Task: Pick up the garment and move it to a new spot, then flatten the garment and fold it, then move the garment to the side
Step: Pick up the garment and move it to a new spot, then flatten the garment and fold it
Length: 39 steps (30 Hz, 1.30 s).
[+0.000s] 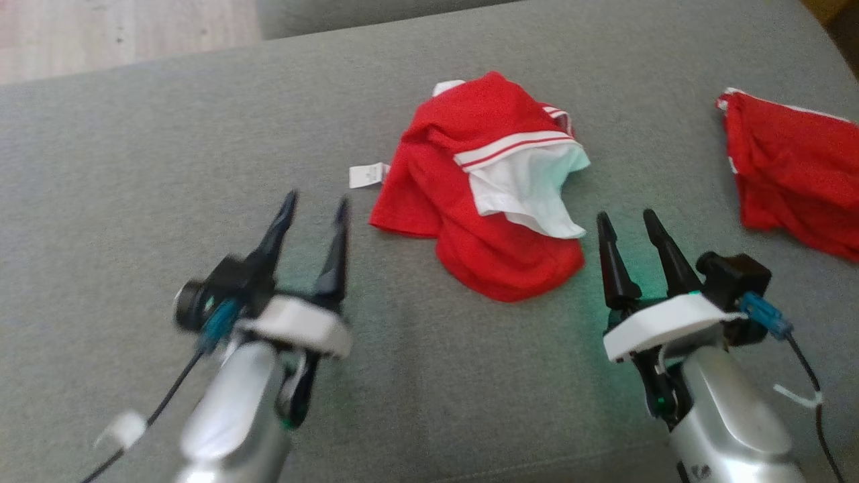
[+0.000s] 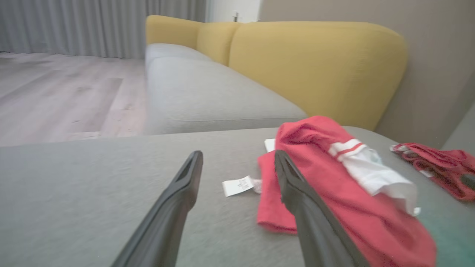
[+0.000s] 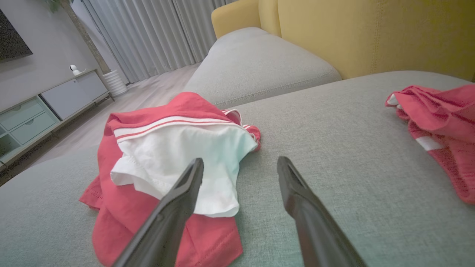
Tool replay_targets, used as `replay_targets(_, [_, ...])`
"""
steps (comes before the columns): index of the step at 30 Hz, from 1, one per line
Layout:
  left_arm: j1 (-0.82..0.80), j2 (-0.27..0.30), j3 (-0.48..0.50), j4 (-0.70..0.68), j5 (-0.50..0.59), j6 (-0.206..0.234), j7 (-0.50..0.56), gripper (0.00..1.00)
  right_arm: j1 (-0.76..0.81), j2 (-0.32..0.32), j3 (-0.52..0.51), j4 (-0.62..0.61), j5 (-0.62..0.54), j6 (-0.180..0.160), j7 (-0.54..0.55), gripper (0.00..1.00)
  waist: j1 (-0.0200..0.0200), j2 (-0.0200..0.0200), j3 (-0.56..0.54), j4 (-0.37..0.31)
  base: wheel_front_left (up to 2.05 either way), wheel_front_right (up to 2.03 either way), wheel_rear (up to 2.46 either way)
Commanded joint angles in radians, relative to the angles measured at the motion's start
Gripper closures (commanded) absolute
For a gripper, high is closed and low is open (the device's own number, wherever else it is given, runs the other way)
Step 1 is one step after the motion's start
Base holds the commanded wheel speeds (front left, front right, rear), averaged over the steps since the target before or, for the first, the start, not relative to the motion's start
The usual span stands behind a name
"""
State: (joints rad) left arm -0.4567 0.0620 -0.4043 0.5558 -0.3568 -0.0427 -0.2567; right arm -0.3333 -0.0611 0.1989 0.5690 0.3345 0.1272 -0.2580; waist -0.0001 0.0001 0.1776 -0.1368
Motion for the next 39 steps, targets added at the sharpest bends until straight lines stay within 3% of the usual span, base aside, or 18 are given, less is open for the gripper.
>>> replay_targets(1, [0.012, 0.029, 0.057, -0.046, 0.021, 0.007, -0.005, 0.0, -0.002, 0.011, 0.012, -0.029, -0.001, 0.003, -0.004, 0.0, 0.0001, -0.0001, -0.02, 0.025, 0.0, 0.0, 0.0])
replay_targets(4, [0.106, 0.046, 0.13, -0.099, 0.063, 0.015, -0.005, 0.0, 0.017, 0.011, -0.004, -0.024, -0.005, 0.003, -0.004, 0.0, 0.0001, -0.0001, -0.041, 0.049, 0.0, 0.0, 0.0])
replay_targets(12, [0.335, 0.007, 0.372, -0.231, 0.082, 0.021, -0.005, 0.0, 0.077, 0.011, -0.052, -0.007, -0.006, 0.003, -0.004, 0.0, 0.0001, -0.0001, -0.083, 0.093, 0.0, 0.0, 0.0])
replay_targets(16, [0.432, -0.007, 0.424, -0.257, 0.113, 0.0, -0.005, 0.0, 0.108, 0.011, -0.062, 0.004, -0.002, 0.003, -0.004, 0.0, 0.0001, -0.0001, -0.11, 0.099, 0.0, 0.0, 0.0])
replay_targets(22, [0.467, -0.011, 0.411, -0.255, 0.104, -0.024, -0.005, 0.0, 0.115, 0.011, -0.065, 0.005, -0.007, 0.003, -0.004, 0.0, 0.0001, -0.0001, -0.109, 0.103, 0.0, 0.0, 0.0])
replay_targets(29, [0.436, -0.012, 0.331, -0.262, 0.077, -0.01, -0.005, 0.0, 0.077, 0.011, -0.096, 0.024, -0.004, 0.003, -0.004, 0.0, 0.0001, -0.0001, -0.057, 0.142, 0.0, 0.0, 0.0])
replay_targets(39, [0.407, -0.012, 0.26, -0.252, 0.072, -0.012, -0.005, 0.0, -0.021, 0.011, -0.132, 0.151, 0.021, 0.003, -0.004, 0.0, 0.0001, -0.0001, 0.015, 0.205, 0.0, 0.0, 0.0])
